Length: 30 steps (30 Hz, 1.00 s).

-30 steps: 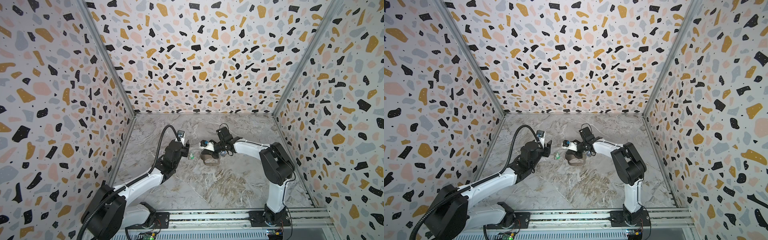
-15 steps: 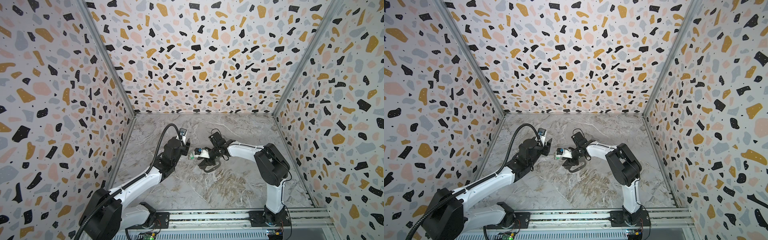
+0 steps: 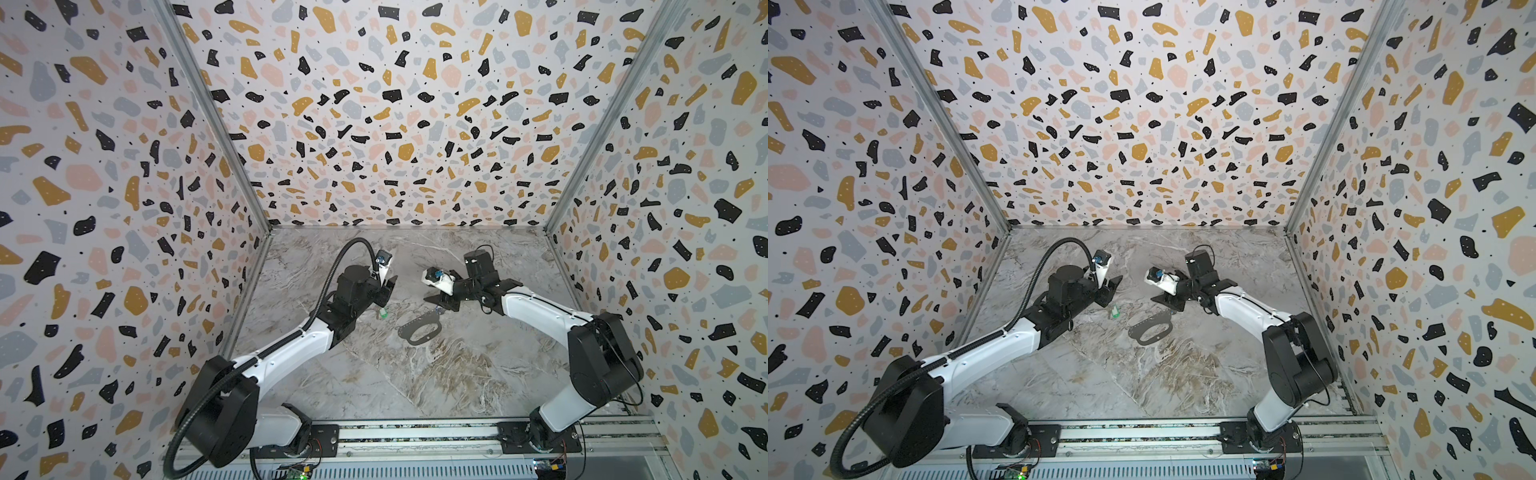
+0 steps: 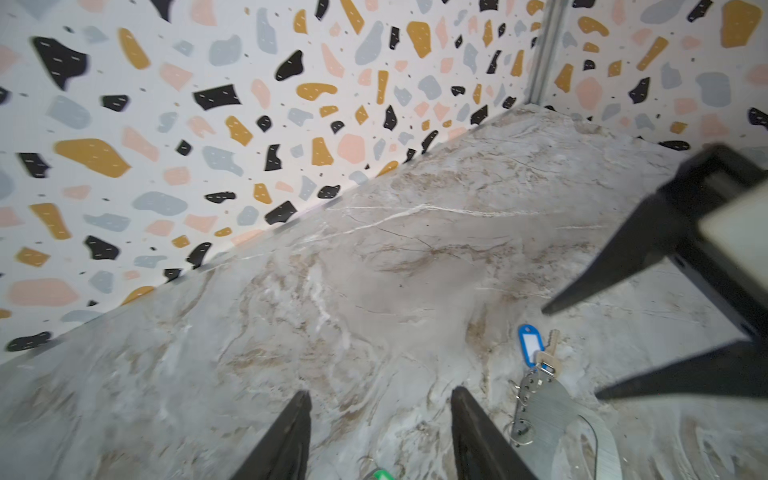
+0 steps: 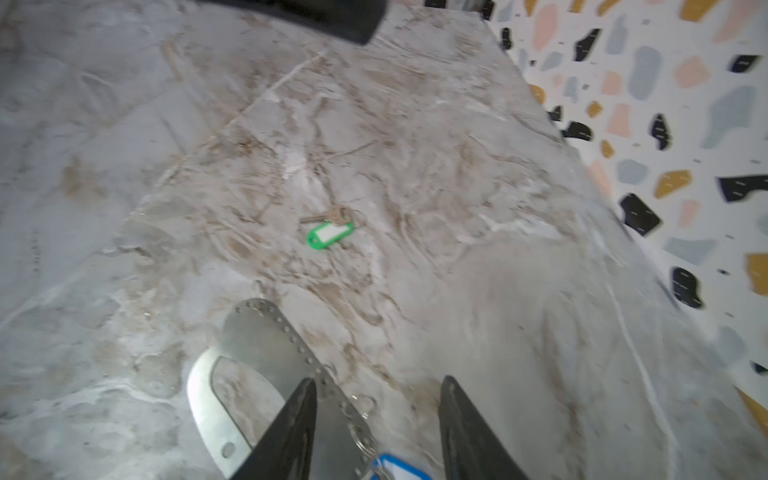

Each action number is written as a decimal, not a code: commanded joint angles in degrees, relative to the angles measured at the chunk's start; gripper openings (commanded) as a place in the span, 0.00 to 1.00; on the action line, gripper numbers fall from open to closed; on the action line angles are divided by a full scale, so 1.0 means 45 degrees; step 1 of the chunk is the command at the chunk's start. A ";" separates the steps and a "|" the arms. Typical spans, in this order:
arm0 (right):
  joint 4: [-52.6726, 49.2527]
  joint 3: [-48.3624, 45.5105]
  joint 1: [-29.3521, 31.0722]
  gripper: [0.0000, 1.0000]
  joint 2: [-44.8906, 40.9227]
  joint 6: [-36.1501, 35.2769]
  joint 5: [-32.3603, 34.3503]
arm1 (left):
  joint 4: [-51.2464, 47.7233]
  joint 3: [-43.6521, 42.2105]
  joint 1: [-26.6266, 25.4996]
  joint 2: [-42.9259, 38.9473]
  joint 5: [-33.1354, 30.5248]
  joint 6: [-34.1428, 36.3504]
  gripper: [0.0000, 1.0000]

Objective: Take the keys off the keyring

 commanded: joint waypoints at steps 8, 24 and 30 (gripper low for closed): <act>0.4305 -0.2802 -0.1182 0.48 -0.1600 0.1775 0.1642 | -0.2829 0.3660 -0.2101 0.4386 0.1219 -0.0177 0.49; 0.4492 -0.5440 -0.1260 0.43 -0.3111 0.0875 0.2292 | -0.4789 0.6186 -0.2504 0.7604 0.0414 0.1177 0.40; 0.3698 -0.5468 -0.1083 0.42 -0.3242 0.0614 0.2780 | -0.4695 0.6010 -0.2509 0.7759 0.0767 0.1435 0.38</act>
